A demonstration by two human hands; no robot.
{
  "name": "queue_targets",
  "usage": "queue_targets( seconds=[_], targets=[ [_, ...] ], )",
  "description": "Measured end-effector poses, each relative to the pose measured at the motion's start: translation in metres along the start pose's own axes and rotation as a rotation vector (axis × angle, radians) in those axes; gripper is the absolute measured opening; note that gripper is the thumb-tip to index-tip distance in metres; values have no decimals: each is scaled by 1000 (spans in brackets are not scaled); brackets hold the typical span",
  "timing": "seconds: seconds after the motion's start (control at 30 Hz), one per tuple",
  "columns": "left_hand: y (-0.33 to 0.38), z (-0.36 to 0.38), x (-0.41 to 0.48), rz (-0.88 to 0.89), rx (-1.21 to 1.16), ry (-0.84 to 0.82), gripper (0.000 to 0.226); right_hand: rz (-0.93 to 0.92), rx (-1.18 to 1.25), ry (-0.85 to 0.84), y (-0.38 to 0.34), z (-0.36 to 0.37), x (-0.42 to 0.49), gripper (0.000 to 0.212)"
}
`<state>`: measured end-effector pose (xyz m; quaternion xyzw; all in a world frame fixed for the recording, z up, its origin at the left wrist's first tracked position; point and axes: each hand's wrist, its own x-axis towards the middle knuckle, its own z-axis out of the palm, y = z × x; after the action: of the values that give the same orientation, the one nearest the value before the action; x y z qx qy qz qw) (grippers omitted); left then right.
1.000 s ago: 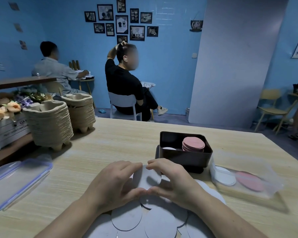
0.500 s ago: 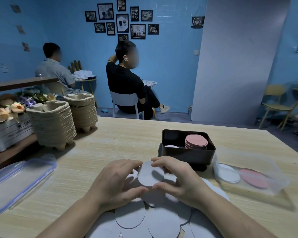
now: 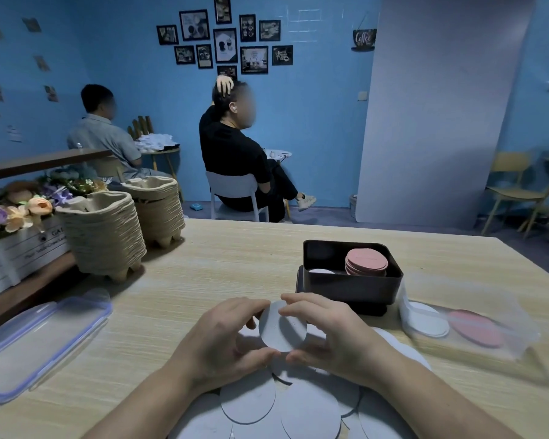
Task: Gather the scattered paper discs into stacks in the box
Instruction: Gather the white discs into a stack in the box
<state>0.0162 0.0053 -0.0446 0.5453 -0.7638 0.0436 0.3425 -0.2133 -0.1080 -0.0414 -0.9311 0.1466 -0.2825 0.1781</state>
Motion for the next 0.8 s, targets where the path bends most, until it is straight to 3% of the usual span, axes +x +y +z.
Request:
queue_targets(
  seconds=[0.3, 0.47, 0.63, 0.8],
  targets=[
    [-2, 3, -1, 9, 36, 1, 71, 12, -5, -8, -7, -2, 6, 81],
    [-2, -1, -2, -39, 69, -28, 73, 34, -11, -17, -8, -8, 3, 75],
    [-12, -14, -10, -140, 103, -45, 57, 99, 0, 22, -5, -15, -3, 69],
    [-19, -15, -11, -215, 217, -147, 79, 115, 7, 22, -4, -18, -6, 70]
  ],
)
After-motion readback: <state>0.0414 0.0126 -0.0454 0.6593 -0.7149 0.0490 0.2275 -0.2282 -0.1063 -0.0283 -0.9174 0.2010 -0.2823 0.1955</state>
